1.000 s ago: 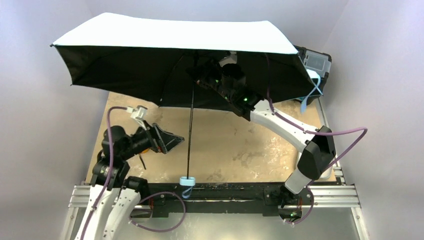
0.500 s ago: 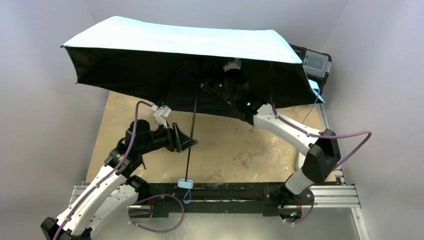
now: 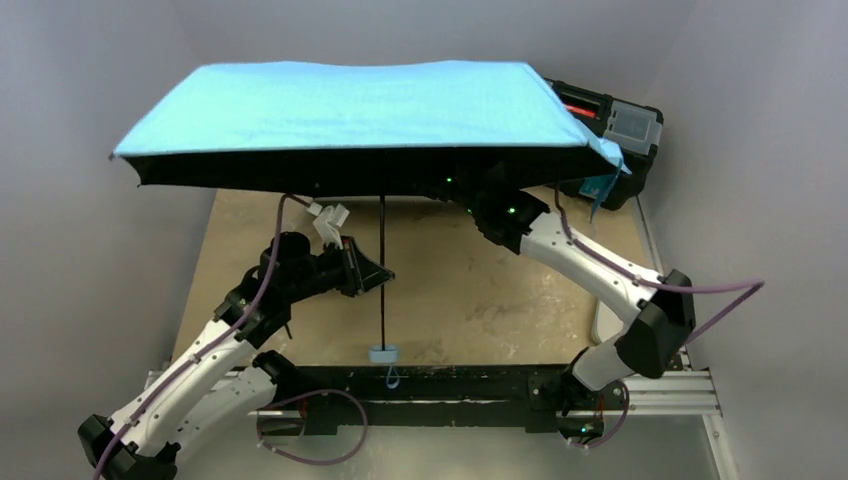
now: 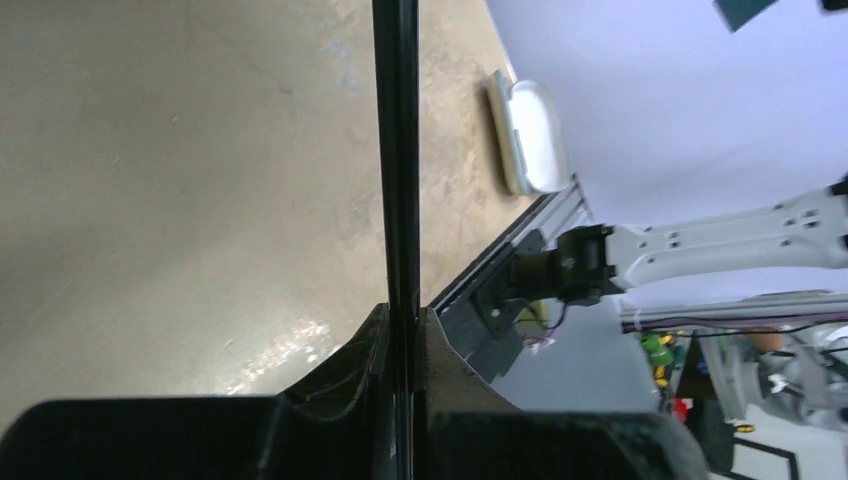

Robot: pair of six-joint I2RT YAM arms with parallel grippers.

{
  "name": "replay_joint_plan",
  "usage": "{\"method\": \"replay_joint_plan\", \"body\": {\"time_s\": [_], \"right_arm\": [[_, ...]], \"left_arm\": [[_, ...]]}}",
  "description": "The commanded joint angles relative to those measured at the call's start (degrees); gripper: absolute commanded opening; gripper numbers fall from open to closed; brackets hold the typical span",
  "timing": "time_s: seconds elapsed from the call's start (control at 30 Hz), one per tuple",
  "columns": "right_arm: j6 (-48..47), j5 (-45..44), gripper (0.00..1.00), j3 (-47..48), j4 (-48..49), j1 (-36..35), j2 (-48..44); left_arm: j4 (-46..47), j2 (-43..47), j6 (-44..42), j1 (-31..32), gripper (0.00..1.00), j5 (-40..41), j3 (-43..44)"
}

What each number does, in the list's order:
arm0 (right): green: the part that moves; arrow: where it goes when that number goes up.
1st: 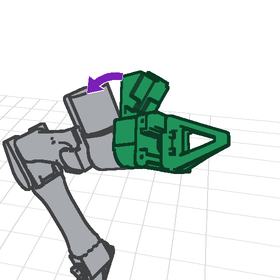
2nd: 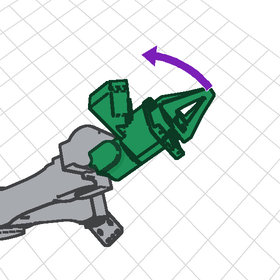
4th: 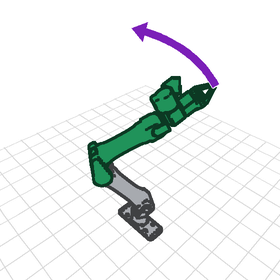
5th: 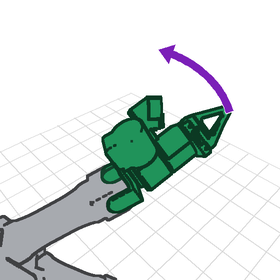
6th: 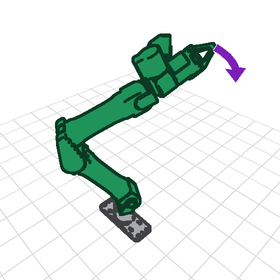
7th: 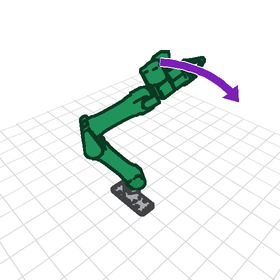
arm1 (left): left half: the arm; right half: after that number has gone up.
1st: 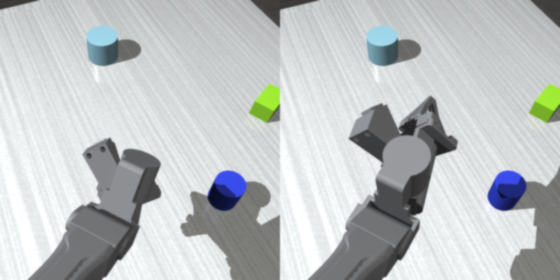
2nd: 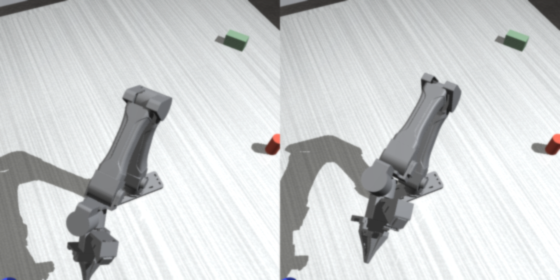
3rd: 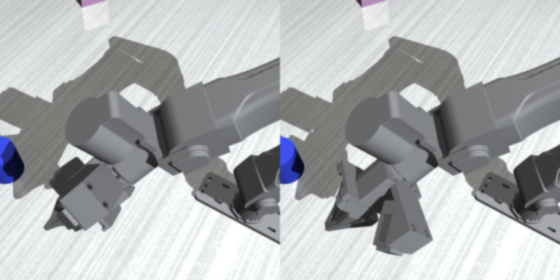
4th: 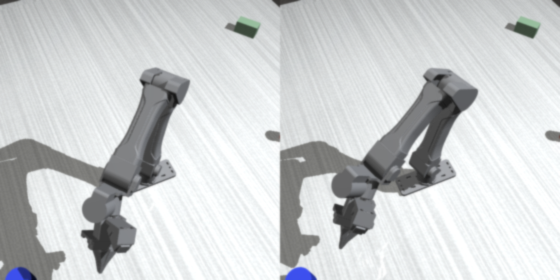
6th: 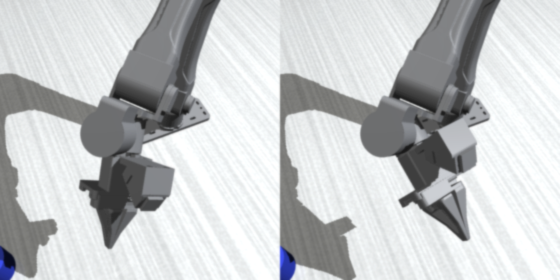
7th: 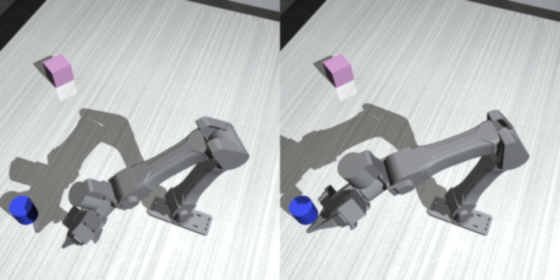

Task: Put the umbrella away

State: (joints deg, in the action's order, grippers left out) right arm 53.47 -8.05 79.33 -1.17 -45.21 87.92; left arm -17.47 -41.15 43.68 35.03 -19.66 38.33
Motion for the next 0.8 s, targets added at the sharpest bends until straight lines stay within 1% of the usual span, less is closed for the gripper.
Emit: {"method": "replay_joint_plan", "body": {"time_s": [0.0,0.07,0.17,0.3,0.37,0.4,0.53,0.67,0.77], "right_arm": [[-6.65,-0.95,0.99,0.10,-3.18,1.31,-10.42],[-7.73,-0.60,0.99,-1.71,-2.44,1.52,-14.31],[-9.66,1.62,0.99,-5.57,1.44,1.55,-19.82],[-11.34,5.45,0.99,-12.90,10.45,1.53,-26.91],[-10.50,7.40,0.99,-16.70,15.02,1.78,-28.19],[-9.57,7.77,0.99,-17.82,16.70,2.17,-28.02],[-2.89,16.62,0.99,-19.56,21.15,6.05,-24.34],[4.50,24.47,0.99,-22.21,31.58,9.60,-20.09],[7.20,27.81,0.99,-21.15,37.85,10.20,-16.03]], "left_arm": [[1.84,2.07,3.80,0.27,0.00,-0.40,7.17],[2.98,1.61,4.81,0.25,0.00,-1.92,8.80],[6.83,0.10,6.65,0.22,0.00,-5.71,11.00],[13.56,-1.18,9.66,0.29,0.00,-11.04,12.58],[15.01,-1.66,9.99,0.29,0.00,-12.34,13.51],[14.99,-1.92,9.86,0.25,0.00,-12.97,13.94],[17.72,-2.58,10.48,0.29,0.00,-15.61,14.52],[22.47,-1.72,12.90,0.23,0.00,-16.53,13.33],[23.97,-1.16,13.95,0.28,0.00,-17.38,11.73]]}}
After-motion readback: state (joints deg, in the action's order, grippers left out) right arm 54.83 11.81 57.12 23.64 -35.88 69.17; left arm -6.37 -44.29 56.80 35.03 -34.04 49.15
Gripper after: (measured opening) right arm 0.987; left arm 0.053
